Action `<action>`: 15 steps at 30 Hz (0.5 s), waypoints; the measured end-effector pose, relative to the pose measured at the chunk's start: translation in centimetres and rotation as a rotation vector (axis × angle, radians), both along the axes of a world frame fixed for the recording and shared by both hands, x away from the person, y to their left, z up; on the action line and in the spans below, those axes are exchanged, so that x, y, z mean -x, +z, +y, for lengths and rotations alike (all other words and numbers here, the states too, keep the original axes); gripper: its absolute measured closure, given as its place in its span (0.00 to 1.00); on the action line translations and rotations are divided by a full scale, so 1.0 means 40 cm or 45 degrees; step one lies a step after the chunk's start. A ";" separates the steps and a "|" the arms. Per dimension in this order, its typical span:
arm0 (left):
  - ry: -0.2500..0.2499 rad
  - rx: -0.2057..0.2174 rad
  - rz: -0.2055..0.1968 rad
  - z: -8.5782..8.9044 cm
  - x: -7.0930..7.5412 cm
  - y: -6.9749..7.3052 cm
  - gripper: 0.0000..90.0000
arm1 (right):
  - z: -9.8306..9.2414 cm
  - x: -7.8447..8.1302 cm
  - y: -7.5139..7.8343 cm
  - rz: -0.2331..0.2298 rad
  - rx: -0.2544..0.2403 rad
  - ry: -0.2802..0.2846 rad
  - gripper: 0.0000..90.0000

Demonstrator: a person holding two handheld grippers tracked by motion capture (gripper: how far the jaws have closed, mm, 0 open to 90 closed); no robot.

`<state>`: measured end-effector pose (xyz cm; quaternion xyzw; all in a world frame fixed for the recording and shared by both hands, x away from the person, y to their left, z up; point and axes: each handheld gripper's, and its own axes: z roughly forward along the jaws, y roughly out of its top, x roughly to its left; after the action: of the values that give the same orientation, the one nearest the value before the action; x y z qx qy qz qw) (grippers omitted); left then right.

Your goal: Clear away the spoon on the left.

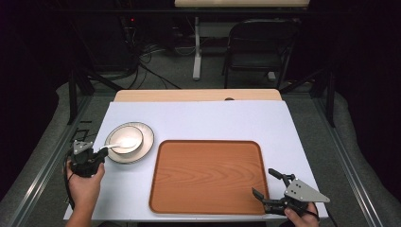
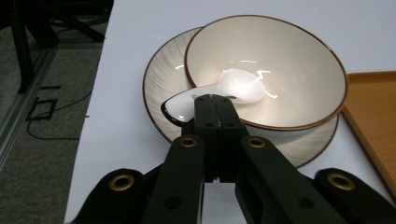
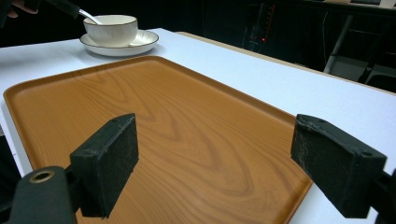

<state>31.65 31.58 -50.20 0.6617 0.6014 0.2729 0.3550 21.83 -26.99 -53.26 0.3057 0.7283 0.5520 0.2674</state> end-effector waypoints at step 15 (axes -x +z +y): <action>0.069 -0.020 -0.028 0.024 -0.061 0.018 1.00 | 0.000 -0.002 0.000 0.001 0.002 0.001 0.16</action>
<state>34.10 32.55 -49.47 0.6448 0.6130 0.2945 0.3489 21.89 -27.00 -53.27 0.3054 0.7290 0.5512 0.2672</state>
